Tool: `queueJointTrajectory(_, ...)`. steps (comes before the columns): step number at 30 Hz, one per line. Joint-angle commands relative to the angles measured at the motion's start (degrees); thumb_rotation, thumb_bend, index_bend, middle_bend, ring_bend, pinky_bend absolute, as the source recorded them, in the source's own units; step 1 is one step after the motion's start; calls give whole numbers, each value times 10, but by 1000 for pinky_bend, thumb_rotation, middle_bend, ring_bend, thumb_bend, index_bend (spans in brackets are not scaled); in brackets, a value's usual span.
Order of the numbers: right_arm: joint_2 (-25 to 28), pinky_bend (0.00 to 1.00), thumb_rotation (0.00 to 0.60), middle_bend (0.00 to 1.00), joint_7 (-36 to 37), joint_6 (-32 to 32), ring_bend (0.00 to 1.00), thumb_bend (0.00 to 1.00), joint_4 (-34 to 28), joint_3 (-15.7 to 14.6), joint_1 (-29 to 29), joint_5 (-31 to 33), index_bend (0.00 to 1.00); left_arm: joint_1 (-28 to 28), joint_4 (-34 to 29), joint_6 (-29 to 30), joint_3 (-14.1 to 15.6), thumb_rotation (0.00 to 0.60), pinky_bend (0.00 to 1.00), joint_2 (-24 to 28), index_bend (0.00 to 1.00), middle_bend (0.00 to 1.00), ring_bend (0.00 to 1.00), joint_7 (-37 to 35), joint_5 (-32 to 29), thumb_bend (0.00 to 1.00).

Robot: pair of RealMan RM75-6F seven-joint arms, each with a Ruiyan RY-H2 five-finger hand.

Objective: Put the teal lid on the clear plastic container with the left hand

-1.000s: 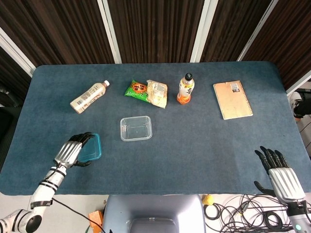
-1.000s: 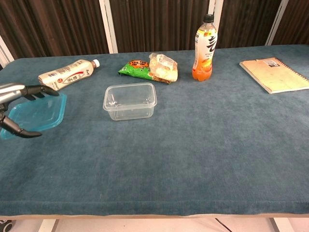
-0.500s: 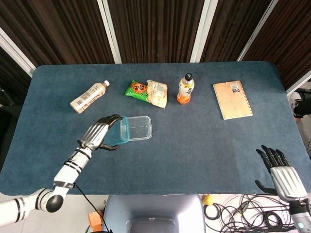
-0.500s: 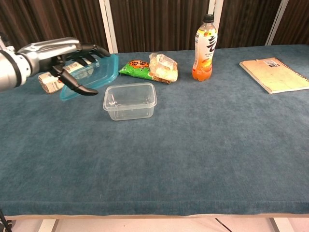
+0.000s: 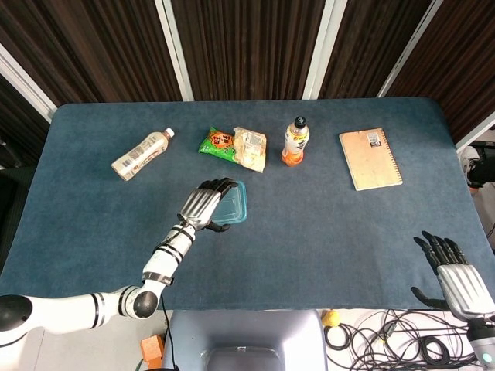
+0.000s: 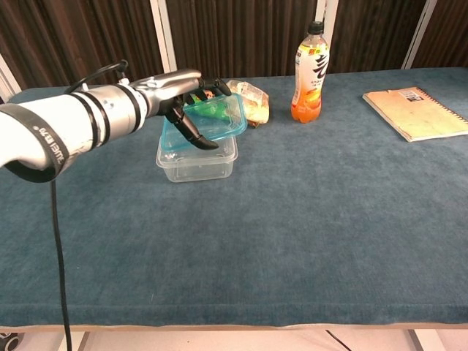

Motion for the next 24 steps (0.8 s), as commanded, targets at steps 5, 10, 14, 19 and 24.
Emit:
queueJointTrajectory(5, 4, 21, 600, 0, 13, 3, 0, 176, 6, -1, -2, -3, 0, -23, 43, -9, 0, 600, 553, -23, 187, 735, 730, 11, -27, 277)
queueJointTrajectory(10, 5, 21, 600, 0, 16, 4, 0, 176, 7, -1, -2, -4, 0, -27, 57, -15, 4, 600, 550, -29, 187, 730, 726, 12, -34, 277)
queueJointTrajectory(14, 5, 21, 600, 0, 17, 3, 0, 176, 7, -1, -1, -3, 0, -30, 71, -23, 9, 600, 541, -33, 187, 724, 717, 11, -39, 276)
queueJointTrajectory(19, 5, 21, 600, 0, 16, 2, 0, 176, 7, 0, -1, -2, 0, -33, 94, -36, 15, 600, 509, -36, 187, 701, 689, 7, -43, 277)
queueJointTrajectory(24, 5, 21, 600, 0, 15, 2, 0, 176, 6, 0, -1, -1, 0, -35, 109, -46, 25, 600, 496, -39, 187, 693, 680, 7, -41, 276)
